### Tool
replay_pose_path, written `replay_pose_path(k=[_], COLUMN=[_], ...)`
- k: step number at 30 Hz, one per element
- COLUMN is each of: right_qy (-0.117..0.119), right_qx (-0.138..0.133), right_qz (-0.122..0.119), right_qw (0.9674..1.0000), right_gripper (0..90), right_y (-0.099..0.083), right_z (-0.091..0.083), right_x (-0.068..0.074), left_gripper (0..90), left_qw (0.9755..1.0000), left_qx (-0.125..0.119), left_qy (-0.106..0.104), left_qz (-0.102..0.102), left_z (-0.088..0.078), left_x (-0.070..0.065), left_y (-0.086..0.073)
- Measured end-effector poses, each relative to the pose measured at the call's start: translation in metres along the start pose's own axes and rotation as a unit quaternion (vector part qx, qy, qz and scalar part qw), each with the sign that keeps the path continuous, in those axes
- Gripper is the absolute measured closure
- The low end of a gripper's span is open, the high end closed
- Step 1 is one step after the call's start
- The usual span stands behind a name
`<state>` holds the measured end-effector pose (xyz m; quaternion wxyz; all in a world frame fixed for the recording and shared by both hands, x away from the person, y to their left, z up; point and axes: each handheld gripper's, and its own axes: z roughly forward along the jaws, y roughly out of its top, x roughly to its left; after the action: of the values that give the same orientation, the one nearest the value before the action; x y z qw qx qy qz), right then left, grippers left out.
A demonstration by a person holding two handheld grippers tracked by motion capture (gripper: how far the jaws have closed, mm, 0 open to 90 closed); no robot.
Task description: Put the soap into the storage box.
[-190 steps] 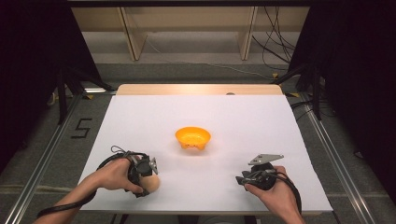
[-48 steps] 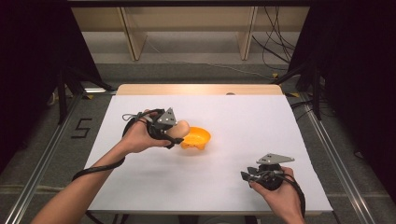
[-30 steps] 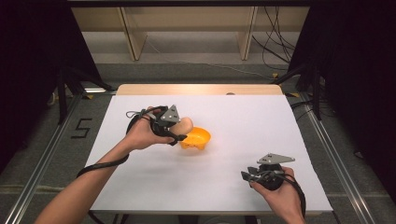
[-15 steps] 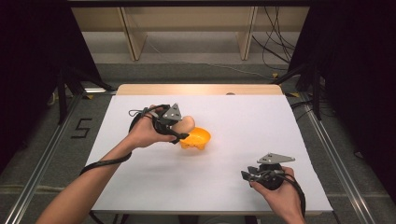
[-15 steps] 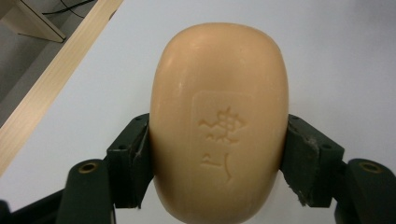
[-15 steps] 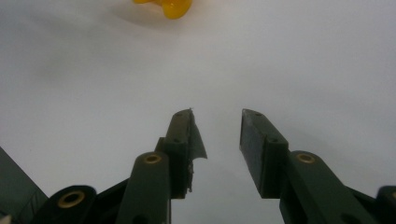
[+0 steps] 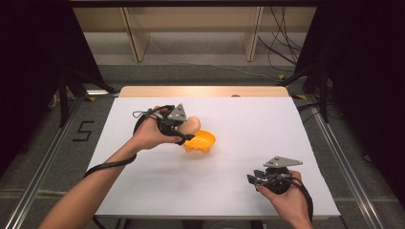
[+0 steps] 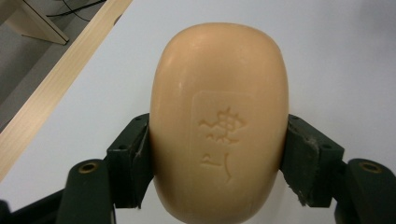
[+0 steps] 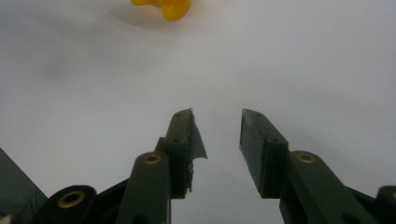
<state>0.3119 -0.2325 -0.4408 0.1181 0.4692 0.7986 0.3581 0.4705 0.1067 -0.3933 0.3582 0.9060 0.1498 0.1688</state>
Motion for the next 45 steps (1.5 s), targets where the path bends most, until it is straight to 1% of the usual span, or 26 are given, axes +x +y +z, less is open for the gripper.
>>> replay_pose_path(k=[2,3,6,7,9,10,11,12,14,15,16,17,19,21,22,24,25,26,28,29,31,33,38,42,44,45], right_qy=[0.003,0.001,-0.001,0.0,-0.003,-0.003,-0.005,-0.003,-0.003,-0.003,-0.002,-0.003,-0.003,-0.002,-0.002,-0.003,-0.001,-0.002,-0.003,0.005,0.003,0.003,-0.002,-0.002,-0.001,-0.002], right_qx=[-0.005,-0.007,-0.007,-0.001,-0.006,-0.006,-0.011,-0.005,-0.005,-0.004,-0.004,-0.012,-0.004,-0.007,-0.005,-0.008,0.0,-0.003,-0.004,-0.011,-0.009,-0.014,-0.001,-0.001,0.0,-0.003], right_qz=[-0.01,-0.005,-0.01,0.0,-0.009,-0.009,-0.02,-0.01,-0.011,-0.01,-0.009,-0.012,-0.01,-0.009,-0.005,-0.013,-0.001,-0.008,-0.009,-0.01,-0.008,-0.017,-0.001,-0.002,-0.002,-0.01], right_qw=[0.9999,1.0,0.9999,1.0,0.9999,0.9999,0.9997,0.9999,0.9999,0.9999,0.9999,0.9998,0.9999,0.9999,1.0,0.9999,1.0,1.0,0.9999,0.9999,0.9999,0.9998,1.0,1.0,1.0,0.9999], right_gripper=[64.8,64.8,64.8,64.8,64.8,64.8,64.8,64.9,64.9,64.8,64.8,64.8,64.8,64.8,64.8,64.9,64.8,64.8,64.8,64.8,64.8,64.8,64.8,64.8,64.8,64.8], right_y=[0.0,0.0,0.0,0.0,0.0,0.0,0.0,0.0,0.0,-0.001,-0.001,0.0,-0.001,0.0,0.0,0.0,0.0,-0.001,-0.001,0.0,0.0,-0.001,0.0,0.0,0.0,-0.001], right_z=[0.001,0.001,0.001,0.0,0.0,0.0,0.001,0.0,0.0,0.0,0.0,0.001,0.0,0.0,0.0,0.0,0.0,0.0,0.0,0.001,0.001,0.002,-0.001,-0.001,-0.001,0.0], right_x=[-0.002,-0.001,-0.001,0.0,-0.001,-0.001,-0.003,-0.001,-0.001,-0.001,-0.001,-0.001,-0.001,-0.001,-0.001,-0.002,0.0,-0.001,-0.001,-0.002,-0.002,-0.003,-0.001,-0.001,0.0,-0.001], left_gripper=[32.1,32.1,32.2,32.1,32.2,32.2,32.1,32.1,32.1,32.1,32.1,32.1,32.1,32.1,32.2,32.1,32.2,32.2,32.2,32.1,32.1,32.1,32.1,32.1,32.1,32.1], left_qw=[1.0,1.0,1.0,1.0,1.0,1.0,1.0,1.0,1.0,1.0,1.0,1.0,1.0,1.0,1.0,1.0,1.0,1.0,1.0,0.9999,0.9999,0.9999,1.0,0.9999,0.9999,0.9999], left_qx=[0.002,0.002,0.002,0.003,0.002,0.002,0.001,0.002,0.0,-0.001,-0.001,0.0,0.0,-0.001,-0.003,-0.003,-0.003,-0.001,-0.002,-0.001,0.0,0.001,0.006,0.003,0.003,0.006], left_qy=[0.0,0.001,0.0,-0.003,-0.001,-0.001,-0.001,-0.002,-0.002,-0.003,-0.003,-0.005,-0.005,-0.007,-0.007,-0.007,-0.005,-0.006,-0.007,-0.008,-0.008,-0.007,-0.006,-0.01,-0.007,-0.009], left_qz=[0.001,-0.001,-0.005,-0.004,0.003,0.003,-0.004,0.001,0.004,-0.003,0.003,-0.001,0.002,-0.006,-0.003,-0.002,-0.006,-0.003,-0.004,-0.01,-0.006,-0.009,-0.006,-0.012,-0.01,-0.005], left_z=[0.0,0.001,0.003,0.004,0.005,0.005,0.006,0.007,0.007,0.009,0.01,0.011,0.012,0.013,0.014,0.014,0.015,0.015,0.016,0.017,0.017,0.018,0.022,0.025,0.026,0.027], left_x=[0.001,0.001,0.001,0.002,0.002,0.002,0.002,0.002,0.003,0.001,0.002,0.002,0.002,0.003,0.003,0.004,0.004,0.004,0.005,0.005,0.006,0.006,0.006,0.006,0.006,0.005], left_y=[0.0,0.0,0.001,0.001,0.002,0.002,0.002,0.003,0.004,0.004,0.004,0.004,0.004,0.004,0.004,0.004,0.003,0.003,0.003,0.003,0.003,0.003,0.003,0.003,0.003,0.003])
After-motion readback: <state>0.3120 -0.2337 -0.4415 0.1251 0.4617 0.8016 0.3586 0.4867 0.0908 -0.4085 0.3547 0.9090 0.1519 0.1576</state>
